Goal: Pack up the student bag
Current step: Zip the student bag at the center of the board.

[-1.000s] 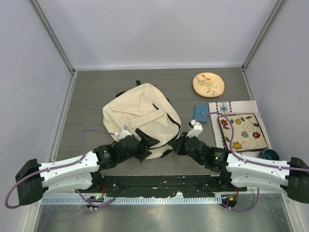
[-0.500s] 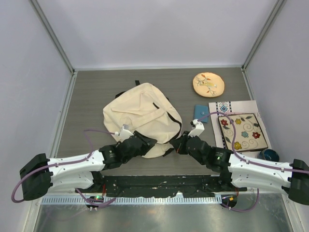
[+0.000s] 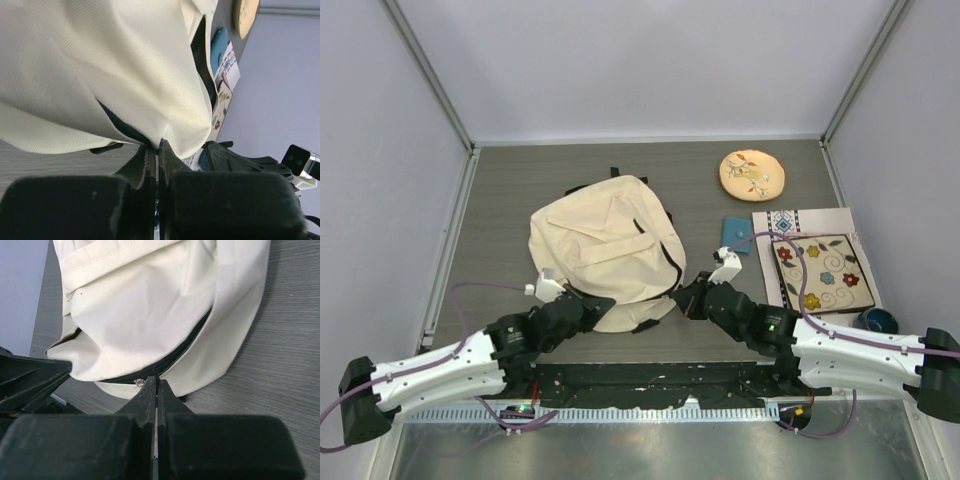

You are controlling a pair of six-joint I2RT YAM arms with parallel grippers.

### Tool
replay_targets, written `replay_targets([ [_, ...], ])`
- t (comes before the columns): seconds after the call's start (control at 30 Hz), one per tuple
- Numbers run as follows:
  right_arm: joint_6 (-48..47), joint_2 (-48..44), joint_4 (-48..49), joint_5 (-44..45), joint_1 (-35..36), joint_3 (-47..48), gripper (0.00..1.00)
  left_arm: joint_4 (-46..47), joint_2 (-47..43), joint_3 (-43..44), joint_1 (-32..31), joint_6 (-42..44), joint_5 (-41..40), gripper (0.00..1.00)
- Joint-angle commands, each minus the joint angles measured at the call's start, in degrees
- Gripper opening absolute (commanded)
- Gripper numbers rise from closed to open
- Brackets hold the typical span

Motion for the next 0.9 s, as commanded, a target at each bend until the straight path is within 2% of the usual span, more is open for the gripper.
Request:
replay_targets([
  [0.0,-1.3,1.3,0.4,5.1,-0.4,2.2,0.01,-21.1,-9.4,1.1,0.5,-0.3,-9.9,0.0],
  [0.13,-2.1,2.6,0.3,5.9,-1.0,3.3,0.01,-30.0,-16.6,1.9,0.6,-0.3,-11.4,0.0],
  [0.2,-2.4,2.8,0.3,5.6,-1.1,3.7,0.01,-30.4,-18.5,2.7,0.6,4.2,-11.0,0.03],
  [0.23,-2.5,3.2,0.5,5.5,-1.1,3.8,0.01,-30.2,-18.3,3.2,0.6,6.0,-10.6,0.3],
  [0.27,-2.5,3.3,0.7,5.1,-1.2,3.7,0.01,-29.5,-17.9,3.8,0.6,7.7,-10.3,0.44],
  [0.33,-2.6,3.7,1.1,4.4,-1.1,3.6,0.01,-27.3,-14.5,6.8,0.6,15.2,-9.3,0.63],
  [0.4,-2.3,3.7,1.2,3.9,-1.1,3.3,0.01,-26.5,-9.1,11.5,0.6,21.2,-8.8,0.73],
  [0.43,-2.1,3.7,1.4,3.6,-1.1,3.2,0.01,-26.7,-6.9,13.4,0.6,27.1,-8.7,0.76],
  [0.53,-1.9,3.2,1.5,3.6,-1.1,2.6,0.01,-27.8,0.8,22.4,0.6,35.9,-8.4,0.82],
  [0.6,-2.1,2.9,1.5,3.6,-1.1,2.5,0.01,-27.3,4.9,28.6,0.6,45.1,-7.2,0.86],
  [0.67,-2.5,2.8,1.4,3.6,-1.1,2.8,0.01,-26.7,10.5,32.3,0.6,51.2,-4.3,0.86],
  [0.8,-2.7,2.6,1.0,4.0,-1.1,3.0,0.01,-24.2,18.0,38.4,0.6,55.5,3.0,0.87],
  [0.87,-2.5,2.5,1.0,4.0,-1.1,2.9,0.01,-19.8,21.1,37.9,0.4,59.2,7.9,0.88],
])
